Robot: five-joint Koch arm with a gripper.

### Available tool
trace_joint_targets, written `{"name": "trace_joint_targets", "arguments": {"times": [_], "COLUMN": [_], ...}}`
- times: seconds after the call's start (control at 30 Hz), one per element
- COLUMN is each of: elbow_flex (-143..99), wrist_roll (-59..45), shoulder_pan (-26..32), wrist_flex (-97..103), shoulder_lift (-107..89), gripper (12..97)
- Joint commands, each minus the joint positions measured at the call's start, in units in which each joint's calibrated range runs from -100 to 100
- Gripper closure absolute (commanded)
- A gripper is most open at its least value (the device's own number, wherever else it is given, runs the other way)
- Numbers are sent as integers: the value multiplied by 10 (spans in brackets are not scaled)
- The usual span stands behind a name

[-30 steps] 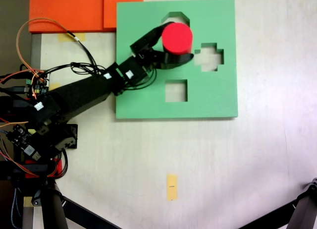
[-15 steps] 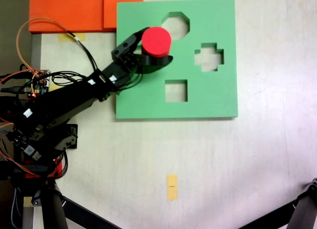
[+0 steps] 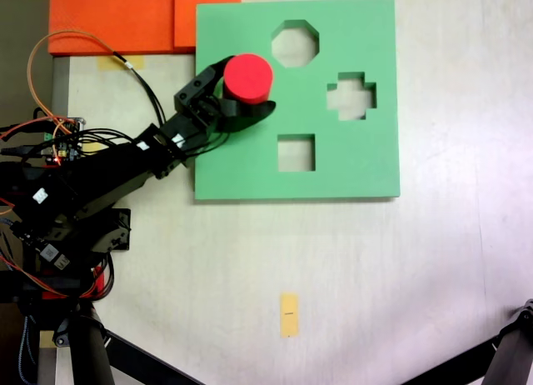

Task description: Put the cylinder block into the corresponding hole

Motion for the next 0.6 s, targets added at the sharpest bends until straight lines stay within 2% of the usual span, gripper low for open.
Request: {"name": "trace_joint_targets", "arguments": {"times": [0.0,0.57], "elbow_flex": [10,29], "wrist_roll": [-3,-3], "shoulder_pan": [6,15], "wrist_flex": [62,86], "shoulder_lift": [-15,96], "gripper": [774,772]}}
